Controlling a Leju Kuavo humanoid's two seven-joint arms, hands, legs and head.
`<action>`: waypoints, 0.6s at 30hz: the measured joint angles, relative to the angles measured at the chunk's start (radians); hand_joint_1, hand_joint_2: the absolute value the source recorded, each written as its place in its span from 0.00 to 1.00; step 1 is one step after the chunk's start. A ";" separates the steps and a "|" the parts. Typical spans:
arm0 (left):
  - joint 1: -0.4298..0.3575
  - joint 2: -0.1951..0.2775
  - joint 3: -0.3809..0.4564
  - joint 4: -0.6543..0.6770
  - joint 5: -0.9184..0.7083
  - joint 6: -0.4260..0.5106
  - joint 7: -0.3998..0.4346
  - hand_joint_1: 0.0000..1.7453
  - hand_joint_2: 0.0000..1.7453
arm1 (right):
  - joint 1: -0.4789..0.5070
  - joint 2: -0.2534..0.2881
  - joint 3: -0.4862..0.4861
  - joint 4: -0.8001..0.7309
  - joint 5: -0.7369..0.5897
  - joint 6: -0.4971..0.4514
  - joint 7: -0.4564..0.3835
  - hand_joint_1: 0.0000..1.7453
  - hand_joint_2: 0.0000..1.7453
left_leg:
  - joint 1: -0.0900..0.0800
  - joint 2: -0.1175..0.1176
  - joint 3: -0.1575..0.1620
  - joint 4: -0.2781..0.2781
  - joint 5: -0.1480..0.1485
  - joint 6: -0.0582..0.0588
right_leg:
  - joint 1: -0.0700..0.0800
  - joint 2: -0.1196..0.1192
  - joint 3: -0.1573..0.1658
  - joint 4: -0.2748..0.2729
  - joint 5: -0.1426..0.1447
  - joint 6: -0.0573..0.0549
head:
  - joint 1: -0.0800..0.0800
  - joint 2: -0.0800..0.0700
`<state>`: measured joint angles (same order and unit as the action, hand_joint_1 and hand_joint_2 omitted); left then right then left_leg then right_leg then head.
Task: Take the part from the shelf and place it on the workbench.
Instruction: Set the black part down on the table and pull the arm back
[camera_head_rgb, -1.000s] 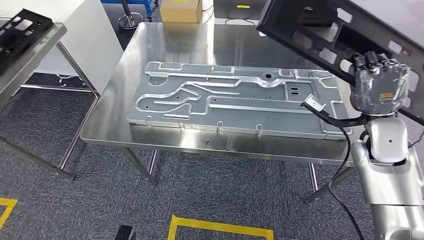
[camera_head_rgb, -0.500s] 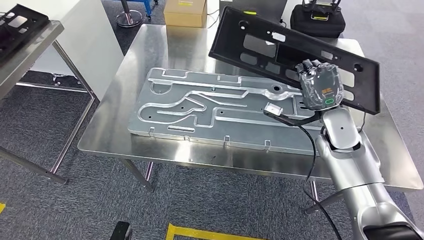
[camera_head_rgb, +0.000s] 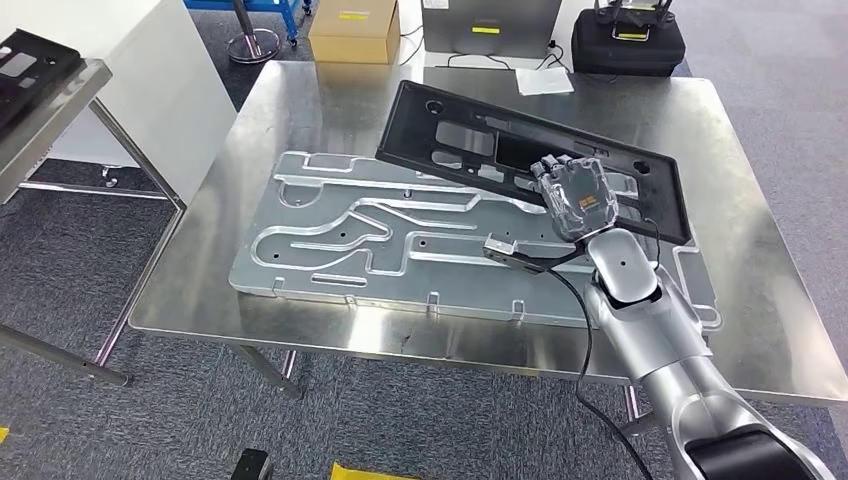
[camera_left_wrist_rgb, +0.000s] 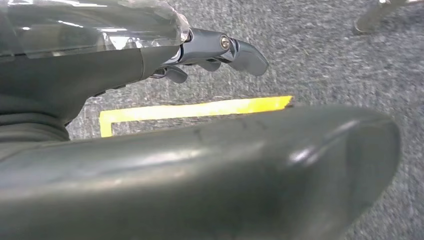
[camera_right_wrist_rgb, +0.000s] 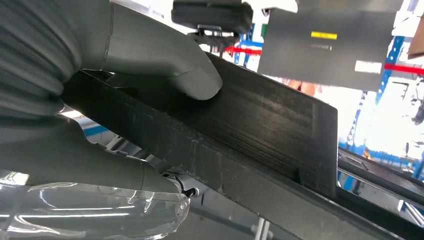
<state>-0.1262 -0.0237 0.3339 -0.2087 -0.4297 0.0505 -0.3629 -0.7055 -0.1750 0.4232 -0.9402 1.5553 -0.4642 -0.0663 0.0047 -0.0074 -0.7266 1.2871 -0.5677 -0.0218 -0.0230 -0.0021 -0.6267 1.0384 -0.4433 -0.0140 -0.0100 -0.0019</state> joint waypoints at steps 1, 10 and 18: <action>0.002 0.000 0.002 0.000 -0.004 0.005 0.001 0.00 0.50 | 0.004 0.002 0.000 0.007 -0.001 -0.003 0.000 0.50 1.00 | 0.002 0.000 -0.021 0.026 0.005 -0.002 | 0.000 0.001 0.006 0.000 -0.004 0.000 | 0.000 0.000; 0.007 0.002 0.014 0.000 -0.014 0.023 0.006 0.00 0.00 | 0.020 0.007 -0.016 0.046 -0.019 -0.029 -0.004 0.00 1.00 | -0.001 -0.001 0.092 -0.260 0.157 0.027 | 0.001 0.008 0.044 -0.003 -0.037 0.043 | 0.000 0.000; 0.012 0.002 0.029 0.000 -0.012 0.012 0.004 0.00 0.00 | 0.061 0.003 -0.040 0.070 -0.038 -0.050 -0.009 0.00 1.00 | -0.006 -0.001 0.111 -0.271 0.152 0.054 | 0.002 0.006 -0.088 0.223 -0.098 0.049 | 0.001 0.000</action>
<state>-0.1142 -0.0216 0.3631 -0.2087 -0.4422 0.0621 -0.3593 -0.6446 -0.1718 0.3836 -0.8701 1.5168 -0.5145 -0.0754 -0.0012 -0.0081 -0.6153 1.0157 -0.4158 0.0320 -0.0214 0.0034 -0.7143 1.2616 -0.5411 0.0349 -0.0092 -0.0019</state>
